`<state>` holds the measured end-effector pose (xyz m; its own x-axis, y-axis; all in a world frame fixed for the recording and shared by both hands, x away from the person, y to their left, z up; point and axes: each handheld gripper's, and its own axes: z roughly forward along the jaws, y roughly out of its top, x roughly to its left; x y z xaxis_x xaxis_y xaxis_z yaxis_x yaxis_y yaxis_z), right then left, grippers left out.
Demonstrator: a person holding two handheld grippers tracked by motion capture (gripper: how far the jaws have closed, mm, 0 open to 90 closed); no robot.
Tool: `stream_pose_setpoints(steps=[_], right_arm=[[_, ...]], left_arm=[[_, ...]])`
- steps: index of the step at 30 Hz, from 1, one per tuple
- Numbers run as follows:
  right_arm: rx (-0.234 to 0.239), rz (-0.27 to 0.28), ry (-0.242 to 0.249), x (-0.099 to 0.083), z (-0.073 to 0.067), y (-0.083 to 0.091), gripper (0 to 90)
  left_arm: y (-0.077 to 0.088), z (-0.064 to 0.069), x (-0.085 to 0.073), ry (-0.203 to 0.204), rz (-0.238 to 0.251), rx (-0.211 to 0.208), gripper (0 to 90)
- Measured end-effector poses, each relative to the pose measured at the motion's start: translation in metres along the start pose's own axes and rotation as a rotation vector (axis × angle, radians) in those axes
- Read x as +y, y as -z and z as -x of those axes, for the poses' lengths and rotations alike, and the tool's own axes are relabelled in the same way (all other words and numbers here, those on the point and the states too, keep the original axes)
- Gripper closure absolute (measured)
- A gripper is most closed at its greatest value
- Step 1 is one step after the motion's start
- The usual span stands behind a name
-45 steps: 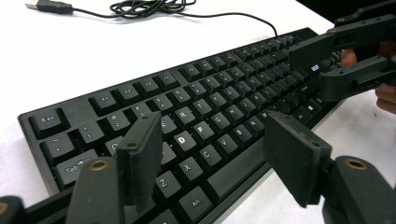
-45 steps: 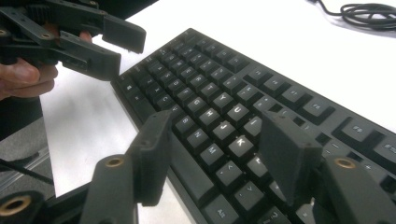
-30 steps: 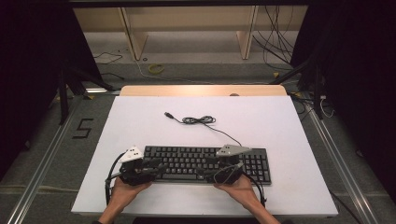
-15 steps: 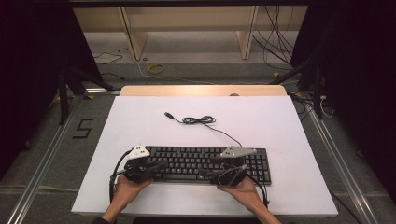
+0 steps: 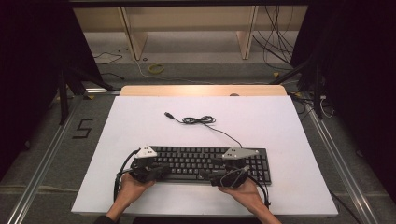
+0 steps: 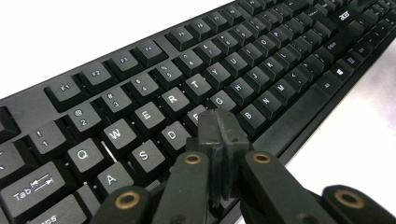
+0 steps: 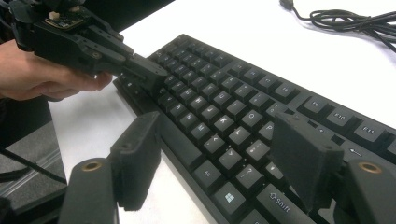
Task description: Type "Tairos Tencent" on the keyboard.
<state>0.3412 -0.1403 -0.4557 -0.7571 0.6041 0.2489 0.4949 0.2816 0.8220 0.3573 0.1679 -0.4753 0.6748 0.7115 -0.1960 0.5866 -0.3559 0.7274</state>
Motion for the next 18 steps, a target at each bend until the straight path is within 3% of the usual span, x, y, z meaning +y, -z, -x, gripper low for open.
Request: stream_pose_setpoints(steps=[16,18], right_arm=[[0.001,0.007,-0.001,-0.0003,-0.0018,0.003,31.3],[0.002,0.008,-0.002,-0.0003,-0.0017,0.0032,31.3]], left_arm=[[-0.0047,-0.0002,-0.0024,-0.012,-0.031,0.011,89.1],[-0.0049,-0.002,-0.0026,0.004,-0.029,-0.004,89.1]])
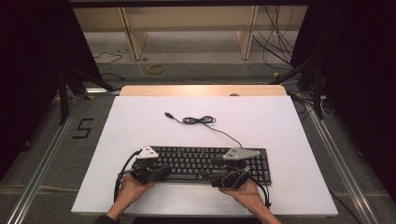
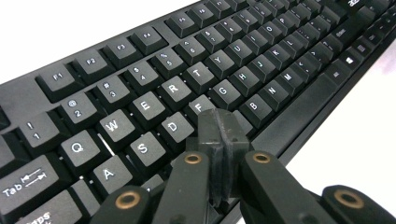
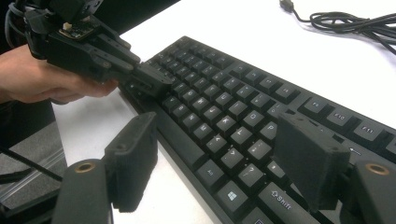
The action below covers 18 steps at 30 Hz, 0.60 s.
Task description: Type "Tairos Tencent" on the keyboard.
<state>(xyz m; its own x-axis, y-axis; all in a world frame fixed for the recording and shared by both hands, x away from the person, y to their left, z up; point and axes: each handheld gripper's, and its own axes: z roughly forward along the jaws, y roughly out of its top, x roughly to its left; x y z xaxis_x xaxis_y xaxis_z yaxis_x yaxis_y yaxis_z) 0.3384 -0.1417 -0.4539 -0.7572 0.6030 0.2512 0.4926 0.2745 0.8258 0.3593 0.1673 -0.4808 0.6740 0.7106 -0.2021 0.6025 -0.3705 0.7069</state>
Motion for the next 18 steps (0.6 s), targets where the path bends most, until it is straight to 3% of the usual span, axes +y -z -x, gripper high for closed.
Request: stream_pose_setpoints(steps=[2,10,18], right_arm=[[-0.001,-0.001,-0.002,-0.0001,0.0,0.0005,31.3],[0.0,-0.002,-0.003,-0.0003,-0.0001,0.0007,31.3],[0.001,0.0,-0.002,-0.0001,-0.0004,0.0008,31.2]], left_arm=[[0.0,-0.0013,-0.0006,0.013,0.004,-0.003,89.1],[0.0009,0.0003,0.0004,0.002,0.0,0.008,88.9],[0.0069,0.0007,0.0035,0.012,0.035,0.006,78.8]])
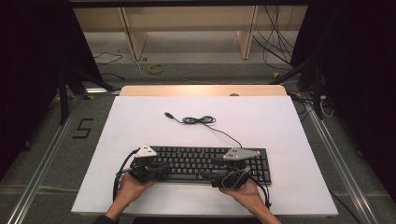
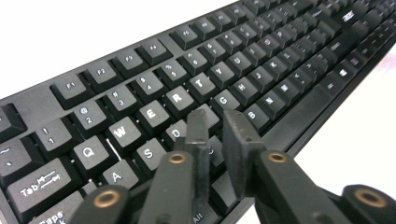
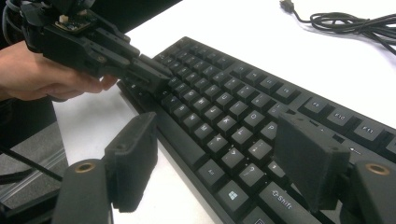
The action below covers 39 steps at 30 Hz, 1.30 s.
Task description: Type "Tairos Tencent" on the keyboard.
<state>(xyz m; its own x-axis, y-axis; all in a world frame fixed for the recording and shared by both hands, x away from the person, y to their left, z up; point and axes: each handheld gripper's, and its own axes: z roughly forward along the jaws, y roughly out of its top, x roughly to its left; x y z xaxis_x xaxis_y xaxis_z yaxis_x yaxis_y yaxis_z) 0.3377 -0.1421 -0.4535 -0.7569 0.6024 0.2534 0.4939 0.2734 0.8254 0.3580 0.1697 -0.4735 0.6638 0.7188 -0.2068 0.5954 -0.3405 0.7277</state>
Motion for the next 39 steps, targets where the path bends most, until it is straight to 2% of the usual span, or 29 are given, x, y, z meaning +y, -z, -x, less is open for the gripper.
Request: stream_pose_setpoints(steps=[7,11,13,17,19,27,31,36,39], right_arm=[[0.004,-0.003,0.004,-0.001,-0.002,-0.002,30.9],[0.007,-0.007,0.006,-0.001,-0.003,-0.003,30.8],[0.008,-0.008,0.006,-0.001,-0.003,-0.003,30.7],[0.008,-0.007,0.007,-0.001,-0.003,-0.003,30.4],[0.009,-0.007,0.007,-0.001,-0.003,-0.003,30.1],[0.014,-0.01,0.012,-0.001,-0.006,-0.004,29.2],[0.017,-0.007,0.013,0.0,-0.006,-0.005,29.1],[0.018,-0.007,0.012,0.0,-0.006,-0.005,29.1],[0.018,-0.007,0.013,0.0,-0.007,-0.005,29.2]], left_arm=[[0.005,0.001,0.003,0.002,0.036,-0.027,66.5],[0.007,0.0,0.005,0.014,0.05,-0.022,57.6],[0.01,-0.003,0.007,0.034,0.073,-0.013,53.1],[0.013,-0.007,0.01,0.058,0.087,-0.005,46.4],[0.015,-0.011,0.011,0.086,0.097,0.001,43.7],[0.017,-0.015,0.017,0.102,0.116,0.024,34.2],[0.018,-0.018,0.021,0.103,0.122,0.032,33.8],[0.016,-0.022,0.023,0.105,0.121,0.046,41.7],[0.015,-0.025,0.023,0.115,0.104,0.057,49.1]])
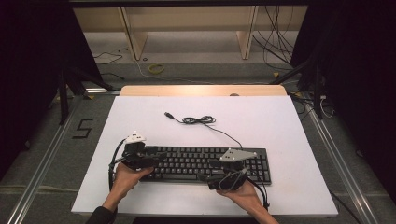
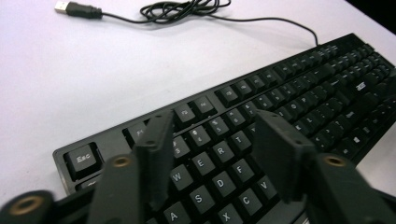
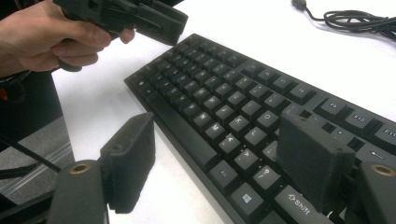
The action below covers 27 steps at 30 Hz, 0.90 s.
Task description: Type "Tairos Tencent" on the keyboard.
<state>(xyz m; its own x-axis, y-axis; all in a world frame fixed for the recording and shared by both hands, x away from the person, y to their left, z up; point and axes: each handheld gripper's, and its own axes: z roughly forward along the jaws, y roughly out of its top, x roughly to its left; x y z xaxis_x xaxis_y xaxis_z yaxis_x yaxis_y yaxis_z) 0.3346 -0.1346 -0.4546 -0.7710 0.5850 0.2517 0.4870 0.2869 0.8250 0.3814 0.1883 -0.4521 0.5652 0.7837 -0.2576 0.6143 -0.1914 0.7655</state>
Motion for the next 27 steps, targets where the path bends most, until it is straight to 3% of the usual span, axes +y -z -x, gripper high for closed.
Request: stream_pose_setpoints(steps=[4,5,8,12,27], right_arm=[[0.0,0.001,-0.001,0.0,0.0,0.0,29.2],[0.0,0.001,-0.001,0.0,0.0,0.0,29.2],[0.0,0.001,-0.001,0.0,0.0,0.0,29.2],[0.0,0.0,0.0,0.0,0.0,0.0,29.2],[0.002,-0.003,-0.001,0.0,0.0,0.0,29.2]], left_arm=[[-0.003,-0.001,0.0,-0.013,-0.02,0.0,63.2],[-0.004,-0.001,-0.001,-0.02,-0.027,0.002,63.2],[-0.009,0.001,-0.002,-0.042,-0.051,0.002,77.8],[-0.016,0.002,-0.003,-0.059,-0.084,0.007,86.6],[-0.029,0.001,-0.008,-0.069,-0.141,0.021,89.0]])
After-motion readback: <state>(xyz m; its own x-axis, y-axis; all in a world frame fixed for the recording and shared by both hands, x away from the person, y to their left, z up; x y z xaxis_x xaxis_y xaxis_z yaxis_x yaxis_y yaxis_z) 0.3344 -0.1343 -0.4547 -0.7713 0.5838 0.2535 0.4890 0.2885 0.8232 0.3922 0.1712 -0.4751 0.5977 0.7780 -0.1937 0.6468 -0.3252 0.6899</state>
